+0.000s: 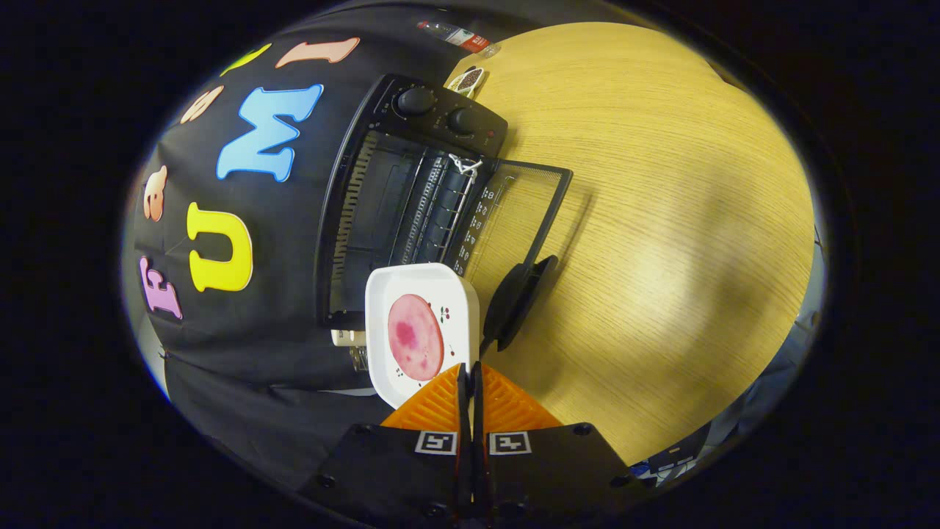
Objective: Open the toaster oven, put the food inside, and close the toaster oven door.
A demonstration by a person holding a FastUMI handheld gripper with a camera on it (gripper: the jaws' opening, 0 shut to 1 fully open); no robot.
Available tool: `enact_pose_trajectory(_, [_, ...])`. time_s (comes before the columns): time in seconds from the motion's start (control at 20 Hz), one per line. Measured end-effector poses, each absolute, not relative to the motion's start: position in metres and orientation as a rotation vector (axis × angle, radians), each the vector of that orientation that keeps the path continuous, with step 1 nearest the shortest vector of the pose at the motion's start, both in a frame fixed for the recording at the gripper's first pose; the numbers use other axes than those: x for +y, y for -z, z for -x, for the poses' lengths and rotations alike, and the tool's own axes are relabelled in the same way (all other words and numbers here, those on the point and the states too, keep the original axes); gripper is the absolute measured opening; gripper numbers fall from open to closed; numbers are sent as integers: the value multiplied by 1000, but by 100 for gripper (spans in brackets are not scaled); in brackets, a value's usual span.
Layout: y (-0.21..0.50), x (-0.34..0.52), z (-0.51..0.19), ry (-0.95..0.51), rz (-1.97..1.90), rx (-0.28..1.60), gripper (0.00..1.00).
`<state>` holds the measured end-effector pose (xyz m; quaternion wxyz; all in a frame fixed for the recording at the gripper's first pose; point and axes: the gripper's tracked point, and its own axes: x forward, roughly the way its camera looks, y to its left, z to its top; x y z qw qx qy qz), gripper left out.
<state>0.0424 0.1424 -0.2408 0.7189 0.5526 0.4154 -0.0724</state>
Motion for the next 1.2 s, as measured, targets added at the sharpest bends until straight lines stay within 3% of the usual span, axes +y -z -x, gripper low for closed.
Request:
enact_pose_trajectory(0.65, [258, 114, -154, 354, -1355, 719, 2])
enact_pose_trajectory(1.2, [278, 111, -191, 443, -1396, 663, 2])
